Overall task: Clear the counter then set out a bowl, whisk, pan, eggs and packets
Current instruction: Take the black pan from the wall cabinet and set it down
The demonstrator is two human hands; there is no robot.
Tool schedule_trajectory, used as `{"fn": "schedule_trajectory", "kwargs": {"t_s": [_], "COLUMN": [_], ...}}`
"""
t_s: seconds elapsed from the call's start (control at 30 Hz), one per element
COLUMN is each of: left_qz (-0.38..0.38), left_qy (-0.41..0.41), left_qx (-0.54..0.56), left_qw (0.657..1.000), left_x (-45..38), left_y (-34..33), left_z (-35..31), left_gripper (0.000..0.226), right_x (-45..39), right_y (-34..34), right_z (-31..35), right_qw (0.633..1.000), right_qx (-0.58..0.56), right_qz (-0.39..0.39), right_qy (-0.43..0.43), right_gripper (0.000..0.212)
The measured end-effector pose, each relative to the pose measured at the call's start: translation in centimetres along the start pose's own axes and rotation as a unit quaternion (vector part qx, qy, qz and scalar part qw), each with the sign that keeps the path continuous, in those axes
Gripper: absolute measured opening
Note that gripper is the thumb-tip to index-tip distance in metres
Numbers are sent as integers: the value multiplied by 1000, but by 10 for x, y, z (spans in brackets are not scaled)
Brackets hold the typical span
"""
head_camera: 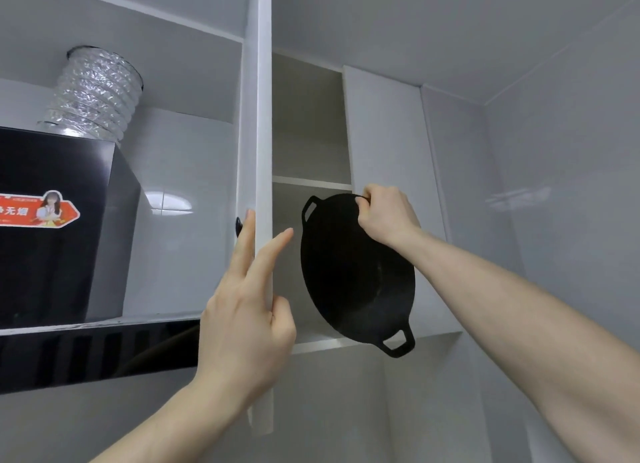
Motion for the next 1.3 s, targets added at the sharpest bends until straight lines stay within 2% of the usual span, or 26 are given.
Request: {"fn": "schedule_trajectory", "kwargs": {"t_s": [0.2, 0.43, 0.57, 0.73, 0.87, 0.97, 1.13, 1.3], "left_qz": [7, 102, 133, 277, 362, 375, 394, 412], "left_qy": [-38, -82, -100, -94, -35, -65, -41, -25], "left_qx": [-35, -129, -150, -172, -271, -325, -323, -356], "left_qw": [999, 983, 974, 941, 891, 866, 860, 838], "left_x": [-2, -10, -16, -13, 4, 10, 4, -3], "left_y": [-34, -96, -122, -158, -164, -156, -160, -170], "left_z": [-22, -37, -39, 8, 74, 103, 102, 104], "left_gripper": [83, 76, 81, 88, 83, 89, 98, 98], "right_x": [10, 19, 30, 38, 45, 50, 62, 69], "right_y": [51, 107, 123, 136, 135, 123, 97, 77], "right_z": [-14, -18, -16, -10, -4, -1, -1, -4], "right_qw": [998, 982, 975, 968, 959, 954, 939, 918], "right_qx": [33, 115, 143, 169, 190, 203, 227, 257], "right_qz": [29, 102, 117, 138, 169, 197, 247, 294], "right_qy": [-42, -110, -119, -126, -122, -105, -81, -69], "right_gripper": [22, 31, 24, 15, 15, 16, 17, 23]}}
Point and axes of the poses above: each hand's wrist, its own x-axis away from the middle knuckle, its own y-axis out of the back of the hand, z = x × y, the point moved 2 cm from there along -x, towards the middle knuckle, and after that the axes turned 4 degrees about z, right-handed, at the moved point
